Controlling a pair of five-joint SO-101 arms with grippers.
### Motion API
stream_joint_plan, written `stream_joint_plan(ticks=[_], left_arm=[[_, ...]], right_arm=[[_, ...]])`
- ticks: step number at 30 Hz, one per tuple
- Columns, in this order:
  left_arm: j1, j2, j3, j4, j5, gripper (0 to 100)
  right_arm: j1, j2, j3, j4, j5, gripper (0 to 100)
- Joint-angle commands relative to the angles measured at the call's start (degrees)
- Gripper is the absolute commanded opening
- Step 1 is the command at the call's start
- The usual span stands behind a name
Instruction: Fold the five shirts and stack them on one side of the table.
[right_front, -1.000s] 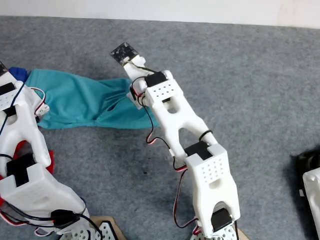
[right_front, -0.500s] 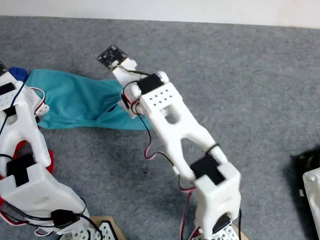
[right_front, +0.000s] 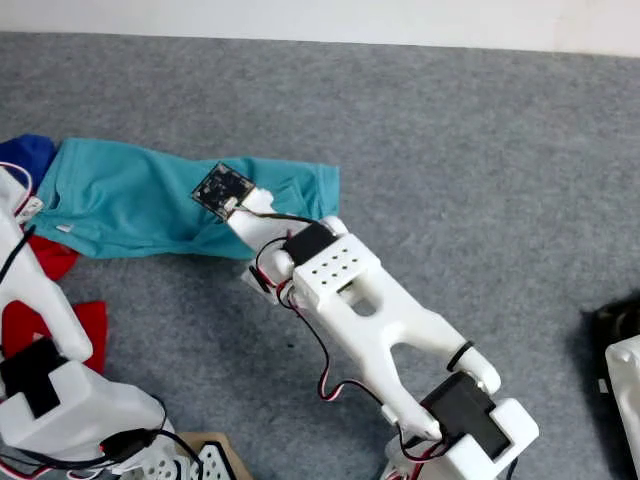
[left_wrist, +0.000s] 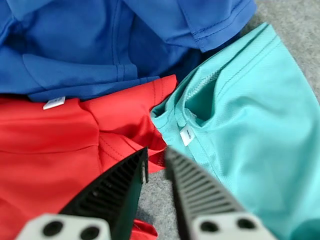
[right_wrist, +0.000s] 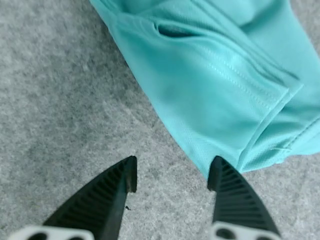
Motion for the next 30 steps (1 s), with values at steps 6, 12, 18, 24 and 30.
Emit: stream_joint_plan(ticks=[6, 12, 18, 24, 30], left_arm=[[-1.01, 2.07, 3.74, -6.33, -1.32, 14], [-1.98, 5.58, 3.74, -11.34, -1.23, 14], [-1.89, 6.55, 3.74, -13.10, -1.05, 14], [-1.36, 6.37, 3.74, -13.10, -0.97, 20], [-0.13, 6.81, 3.74, -13.19, -0.97, 30]], right_arm=[[-0.84, -1.27, -0.22, -1.36, 1.41, 24.8], [-0.84, -1.27, -0.22, -1.45, 1.49, 24.8], [-0.92, -1.27, -0.22, -1.45, 1.49, 24.8], [-2.15, -1.19, 0.04, -1.45, 4.13, 24.8], [-2.33, -1.19, 0.13, -1.45, 4.22, 24.8]])
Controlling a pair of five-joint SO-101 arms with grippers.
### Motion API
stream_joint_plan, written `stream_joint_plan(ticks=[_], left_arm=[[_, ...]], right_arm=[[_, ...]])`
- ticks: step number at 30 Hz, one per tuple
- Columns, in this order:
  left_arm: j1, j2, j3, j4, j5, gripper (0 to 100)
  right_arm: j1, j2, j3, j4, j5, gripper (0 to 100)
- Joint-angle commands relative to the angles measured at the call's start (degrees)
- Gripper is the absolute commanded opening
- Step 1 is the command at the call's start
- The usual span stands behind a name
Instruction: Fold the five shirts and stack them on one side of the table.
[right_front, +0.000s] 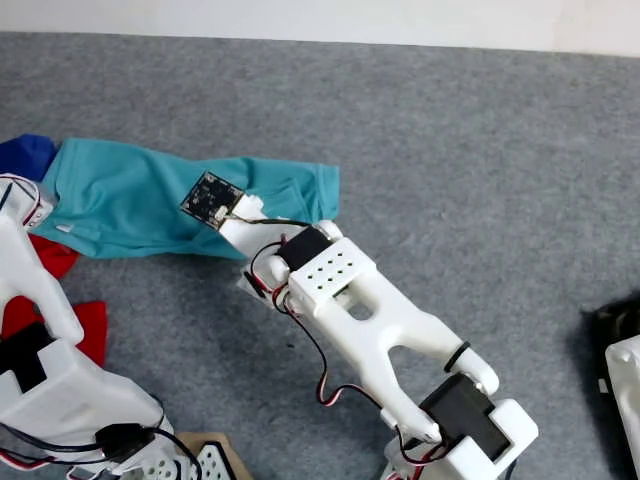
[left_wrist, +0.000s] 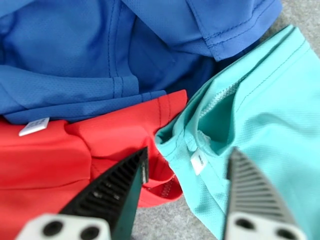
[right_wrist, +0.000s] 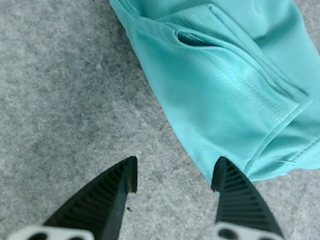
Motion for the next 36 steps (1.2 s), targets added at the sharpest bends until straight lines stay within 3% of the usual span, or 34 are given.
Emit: stream_joint_plan(ticks=[1, 24, 36], left_arm=[[1.10, -0.31, -0.40, -0.88, -0.26, 30], [1.19, -0.22, 8.84, -16.35, -0.26, 30], [2.42, -0.13, 9.27, -16.44, -0.26, 29]], right_arm=[[-0.84, -1.19, -0.13, -1.10, 0.88, 24.8], [-0.84, -1.19, -0.04, -1.10, 0.79, 24.8], [-0.84, -1.10, -0.04, -1.10, 0.53, 24.8]])
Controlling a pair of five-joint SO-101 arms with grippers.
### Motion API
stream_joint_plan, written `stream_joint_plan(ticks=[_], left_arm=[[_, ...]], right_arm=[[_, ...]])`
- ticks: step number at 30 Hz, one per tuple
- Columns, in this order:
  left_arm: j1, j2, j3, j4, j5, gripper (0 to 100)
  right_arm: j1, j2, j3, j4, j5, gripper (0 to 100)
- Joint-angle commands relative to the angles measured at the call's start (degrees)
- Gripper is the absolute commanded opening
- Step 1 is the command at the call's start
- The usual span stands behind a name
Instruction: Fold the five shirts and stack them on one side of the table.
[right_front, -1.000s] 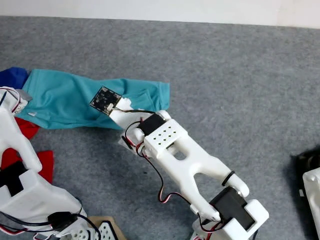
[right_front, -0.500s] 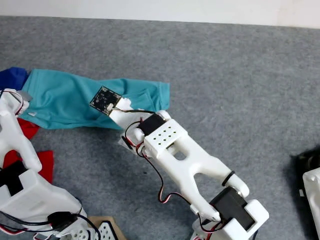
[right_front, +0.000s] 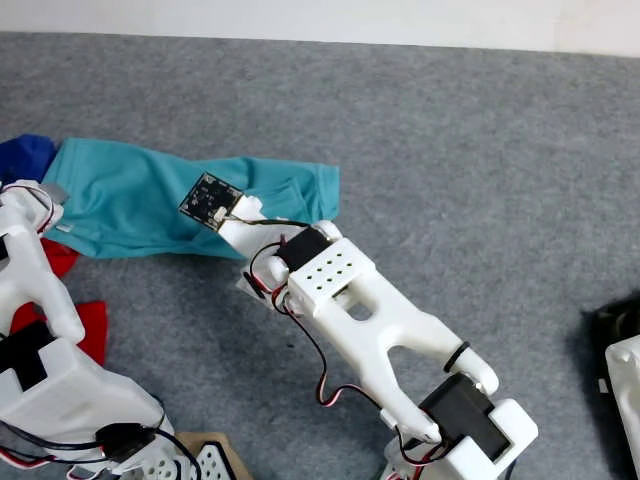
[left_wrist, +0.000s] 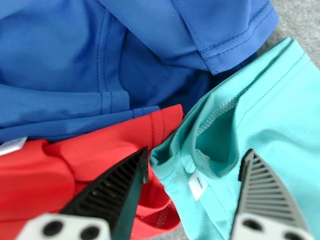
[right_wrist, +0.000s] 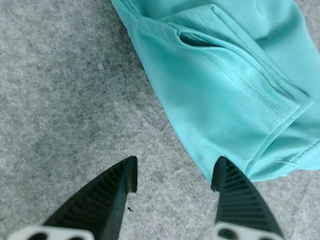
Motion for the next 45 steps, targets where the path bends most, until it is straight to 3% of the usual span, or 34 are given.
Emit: stream_joint_plan(ticks=[1, 9, 22, 26, 29, 36, 45], left_arm=[[2.07, -0.48, -0.22, -0.79, -0.26, 26], [2.24, -0.48, -0.31, -0.97, -0.35, 3], [2.77, -0.48, -0.31, -0.97, -0.26, 1], [2.86, -1.27, -1.45, -0.97, 0.00, 2], [2.68, -3.82, -6.11, 1.41, 5.01, 3], [3.47, -7.78, -6.29, 8.26, 7.21, 26], [3.12, 0.66, -2.95, 2.29, 7.12, 29]], right_arm=[[-0.75, -1.10, -0.04, -1.10, 0.44, 24.8], [-0.75, -1.10, 0.04, -1.01, 0.44, 24.8], [-0.75, -1.10, 0.04, -1.01, 0.44, 24.8], [-0.75, -1.10, 0.04, -1.01, 0.44, 24.8], [-0.75, -1.10, 0.04, -1.01, 0.62, 24.8], [-0.75, -1.10, 0.13, -0.75, 0.79, 24.9], [-0.84, -1.10, 0.13, 0.13, 0.88, 25.1]])
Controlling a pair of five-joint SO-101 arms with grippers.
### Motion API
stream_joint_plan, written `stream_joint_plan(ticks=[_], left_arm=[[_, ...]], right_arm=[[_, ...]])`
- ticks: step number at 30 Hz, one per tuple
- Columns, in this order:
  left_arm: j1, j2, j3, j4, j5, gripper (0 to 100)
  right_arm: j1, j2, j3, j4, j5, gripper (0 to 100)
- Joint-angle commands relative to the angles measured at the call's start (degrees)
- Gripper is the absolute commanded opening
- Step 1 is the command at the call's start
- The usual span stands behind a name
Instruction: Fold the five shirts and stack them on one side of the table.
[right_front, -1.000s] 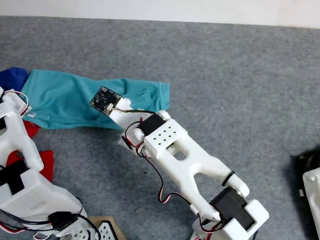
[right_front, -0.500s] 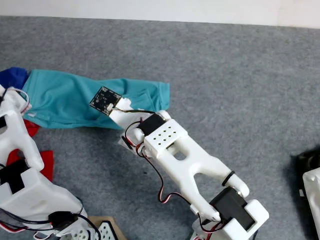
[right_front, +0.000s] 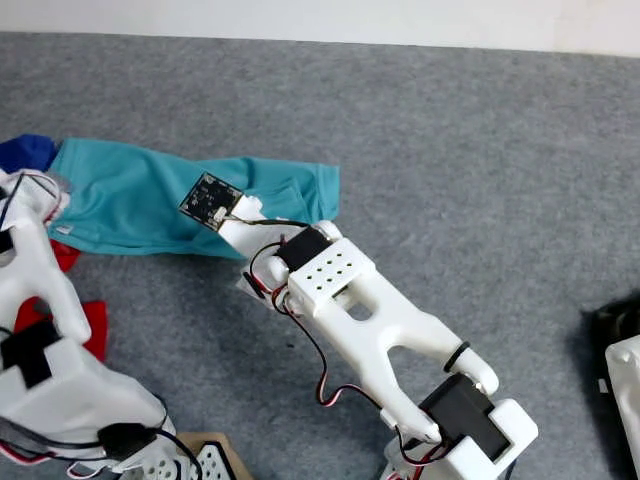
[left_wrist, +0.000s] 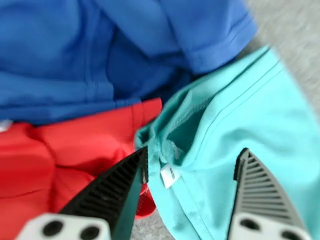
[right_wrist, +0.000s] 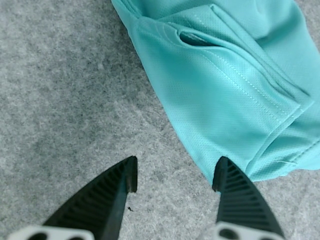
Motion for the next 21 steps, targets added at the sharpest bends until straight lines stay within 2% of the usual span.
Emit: stream_joint_plan(ticks=[1, 8, 12, 21], left_arm=[[0.13, 1.19, -0.57, -1.32, 0.44, 29], [-3.38, -1.10, 0.04, -1.05, 0.44, 29], [-4.97, -4.00, -0.13, 2.37, 0.44, 29], [-2.77, -1.01, 1.19, -0.97, 0.26, 29]], right_arm=[[-0.75, -1.01, 0.13, 0.13, 0.88, 25.1], [-0.75, -1.01, 0.13, 0.04, 0.88, 25.1], [-0.75, 0.75, -0.13, 0.04, 0.88, 25.1], [-1.98, 3.21, -0.40, 0.13, 0.88, 25.1]])
